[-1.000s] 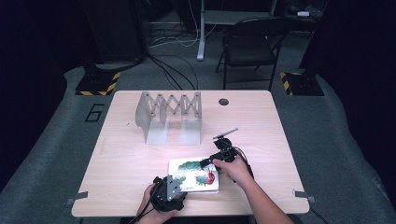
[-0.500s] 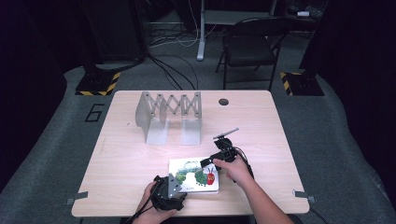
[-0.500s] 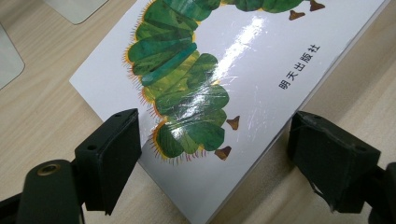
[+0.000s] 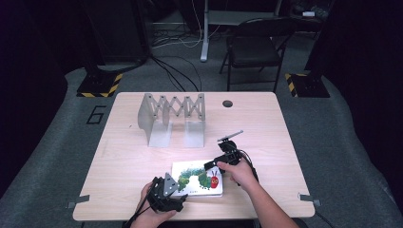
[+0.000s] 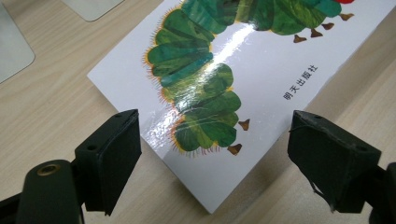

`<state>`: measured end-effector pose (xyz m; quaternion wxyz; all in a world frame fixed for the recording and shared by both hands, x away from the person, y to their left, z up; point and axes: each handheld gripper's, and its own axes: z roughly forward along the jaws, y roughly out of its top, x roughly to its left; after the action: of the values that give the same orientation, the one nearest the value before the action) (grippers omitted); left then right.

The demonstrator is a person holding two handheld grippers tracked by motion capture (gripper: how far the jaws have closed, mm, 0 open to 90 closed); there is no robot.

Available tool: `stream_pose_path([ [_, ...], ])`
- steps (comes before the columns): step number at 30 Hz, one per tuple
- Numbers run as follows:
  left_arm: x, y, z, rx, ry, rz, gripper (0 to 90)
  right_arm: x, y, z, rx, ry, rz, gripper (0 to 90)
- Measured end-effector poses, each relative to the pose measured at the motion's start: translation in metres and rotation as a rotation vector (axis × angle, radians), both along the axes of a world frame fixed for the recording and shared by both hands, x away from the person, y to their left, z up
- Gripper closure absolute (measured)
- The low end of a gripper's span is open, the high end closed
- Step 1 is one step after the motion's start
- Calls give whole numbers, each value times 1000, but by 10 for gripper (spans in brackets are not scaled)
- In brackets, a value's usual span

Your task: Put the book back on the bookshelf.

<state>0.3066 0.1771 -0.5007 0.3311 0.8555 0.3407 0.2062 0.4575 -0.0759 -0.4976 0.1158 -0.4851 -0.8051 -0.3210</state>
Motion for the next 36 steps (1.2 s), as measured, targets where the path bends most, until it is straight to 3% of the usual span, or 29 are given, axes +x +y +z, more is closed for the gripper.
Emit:
stream_pose_path([
  [8,12,8,3,-24,31,31,180,1,0,0,1,-4,2,344],
  [14,16,7,2,-14,47,29,182,1,0,0,1,-4,2,343],
  [20,19,9,-1,-45,79,37,163,0,0,0,1,2,-3,343],
  [36,19,12,-7,-84,80,56,152,-3,0,2,-15,-16,-1,366],
])
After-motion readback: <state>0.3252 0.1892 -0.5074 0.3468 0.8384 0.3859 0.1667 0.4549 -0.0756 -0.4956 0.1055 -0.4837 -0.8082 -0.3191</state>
